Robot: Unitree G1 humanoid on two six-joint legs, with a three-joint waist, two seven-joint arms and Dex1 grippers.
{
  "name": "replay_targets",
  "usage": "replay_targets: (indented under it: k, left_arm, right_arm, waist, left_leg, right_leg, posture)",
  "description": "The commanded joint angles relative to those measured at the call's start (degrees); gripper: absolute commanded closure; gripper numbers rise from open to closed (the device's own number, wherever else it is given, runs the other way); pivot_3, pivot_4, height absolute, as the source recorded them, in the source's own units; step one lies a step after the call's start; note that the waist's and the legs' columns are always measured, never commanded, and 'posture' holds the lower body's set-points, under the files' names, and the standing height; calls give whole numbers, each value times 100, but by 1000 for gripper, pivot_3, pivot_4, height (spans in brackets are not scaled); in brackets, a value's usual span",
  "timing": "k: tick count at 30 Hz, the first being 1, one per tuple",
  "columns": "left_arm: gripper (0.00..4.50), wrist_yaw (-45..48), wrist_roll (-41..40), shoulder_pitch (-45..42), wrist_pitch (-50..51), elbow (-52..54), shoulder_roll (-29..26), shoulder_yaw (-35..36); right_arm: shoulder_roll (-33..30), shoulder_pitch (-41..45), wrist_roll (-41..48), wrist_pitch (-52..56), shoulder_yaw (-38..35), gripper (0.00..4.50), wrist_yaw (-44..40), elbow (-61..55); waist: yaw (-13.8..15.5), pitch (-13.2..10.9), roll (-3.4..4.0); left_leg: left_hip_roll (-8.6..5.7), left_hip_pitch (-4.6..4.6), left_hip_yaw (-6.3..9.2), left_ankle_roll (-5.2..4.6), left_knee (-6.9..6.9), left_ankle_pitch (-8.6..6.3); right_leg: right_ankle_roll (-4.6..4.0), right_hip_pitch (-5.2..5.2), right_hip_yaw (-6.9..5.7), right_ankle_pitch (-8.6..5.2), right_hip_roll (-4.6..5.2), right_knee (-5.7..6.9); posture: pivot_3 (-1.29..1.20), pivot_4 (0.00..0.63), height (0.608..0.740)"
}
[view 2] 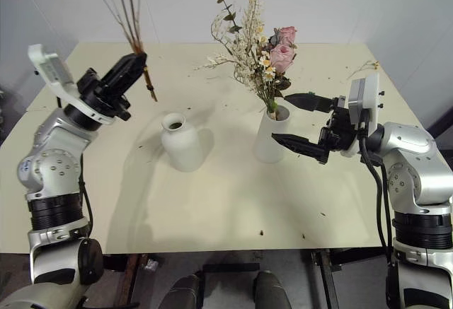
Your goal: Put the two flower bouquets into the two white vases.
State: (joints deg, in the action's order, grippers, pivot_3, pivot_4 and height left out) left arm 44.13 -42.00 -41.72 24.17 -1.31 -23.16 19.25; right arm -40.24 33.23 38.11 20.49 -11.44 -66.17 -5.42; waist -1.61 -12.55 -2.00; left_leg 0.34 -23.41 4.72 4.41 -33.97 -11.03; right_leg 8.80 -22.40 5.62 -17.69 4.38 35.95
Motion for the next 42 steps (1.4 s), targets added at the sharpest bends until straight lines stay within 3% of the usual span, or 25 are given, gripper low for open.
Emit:
replay_targets:
  k: [1, 16, 20, 24, 31, 36, 42]
  left_arm:
    - [4459, 89, 128, 34, -451, -138, 117, -35]
    - [4459, 434, 619, 454, -1665, -1011, 451, -285]
    - [3508, 497, 612, 458, -1770, -1123, 510, -298]
    - [2258, 536, 613, 579, -1752, -962, 413, -315]
    - [59, 746, 615, 953, -1477, -404, -400, -230]
    - [22, 951, 523, 1370, -1145, -101, -1246, 89]
    - [22, 1193, 403, 1525, -970, -3, -1890, 363]
  right_arm:
    - [7, -27, 46, -88, -117, 0, 116, -248]
    - [18, -138, 150, -37, -191, 0, 483, -445]
    - [39, -125, 163, -40, -183, 0, 544, -444]
    - [57, -123, 168, -58, -172, 0, 570, -440]
    - [88, -154, 147, -137, -171, 0, 545, -377]
    - [137, -163, 104, -218, -161, 0, 524, -288]
    - [116, -89, 64, -280, -169, 0, 463, -126]
  waist:
    - [-2, 0, 0]
    - [1, 0, 0]
    - [-3, 0, 0]
    - [-2, 0, 0]
    - [-22, 0, 0]
    - [-19, 0, 0]
    - [-19, 0, 0]
  left_leg:
    - [0, 0, 0, 0, 0, 0]
    - [0, 0, 0, -2, 0, -1]
    - [1, -1, 0, -3, 0, -2]
    - [0, -1, 0, -3, 0, -2]
    - [7, -1, 0, -3, 5, -2]
    - [8, 0, 0, -3, 7, -2]
    - [15, 1, -2, -4, 14, -3]
  right_leg:
    - [0, 0, 0, 0, 0, 0]
    - [0, 2, 1, 0, 0, -5]
    - [0, 0, 0, 0, -1, -6]
    - [0, 0, 0, 0, 0, -5]
    - [-2, -3, 1, 0, -6, -5]
    - [-5, -1, 1, -2, -5, -8]
    - [-17, -5, -1, -7, -8, -8]
  posture:
    - [0, 150, 740]
    - [0, 150, 740]
    - [0, 150, 740]
    - [0, 150, 740]
    - [0, 150, 740]
    - [0, 150, 740]
    - [0, 150, 740]
